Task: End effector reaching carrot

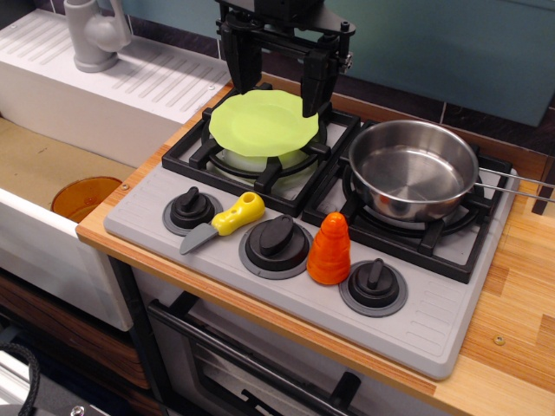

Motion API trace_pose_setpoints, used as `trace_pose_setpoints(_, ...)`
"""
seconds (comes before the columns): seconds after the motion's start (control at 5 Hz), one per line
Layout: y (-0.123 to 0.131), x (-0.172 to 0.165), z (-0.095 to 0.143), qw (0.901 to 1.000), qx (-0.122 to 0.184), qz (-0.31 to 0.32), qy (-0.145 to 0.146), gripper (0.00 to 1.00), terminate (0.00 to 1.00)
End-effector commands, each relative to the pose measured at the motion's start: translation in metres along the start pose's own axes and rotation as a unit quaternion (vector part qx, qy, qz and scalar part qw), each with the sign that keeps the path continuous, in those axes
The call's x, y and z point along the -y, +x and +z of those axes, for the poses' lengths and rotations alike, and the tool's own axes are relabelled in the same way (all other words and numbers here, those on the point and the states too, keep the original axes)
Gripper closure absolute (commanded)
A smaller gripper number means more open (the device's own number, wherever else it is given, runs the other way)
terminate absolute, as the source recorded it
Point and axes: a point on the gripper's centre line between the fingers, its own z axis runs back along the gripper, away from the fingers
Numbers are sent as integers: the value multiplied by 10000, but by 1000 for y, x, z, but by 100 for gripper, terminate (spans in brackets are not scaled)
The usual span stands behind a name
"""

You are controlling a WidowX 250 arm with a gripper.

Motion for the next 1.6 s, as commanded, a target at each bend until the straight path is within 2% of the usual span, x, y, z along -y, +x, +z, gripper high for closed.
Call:
trace_pose_setpoints(0.0, 0, 0, 0, 10000, 0, 0, 0, 0, 0)
trace_pose_setpoints(0.2, -15, 37, 0, 9993, -56, 333, 135, 0, 0)
trace_pose_setpoints(0.6, -45, 100, 11, 9973, 83, 693, 247, 0, 0)
trace_pose_setpoints(0.8, -51, 112, -2, 9969, 358, 667, 213, 0, 0)
trace_pose_setpoints(1.2, -47, 99, -16, 9937, 964, 471, 337, 0, 0)
trace_pose_setpoints(1.4, -45, 84, -8, 9913, 1144, 409, 504, 0, 0)
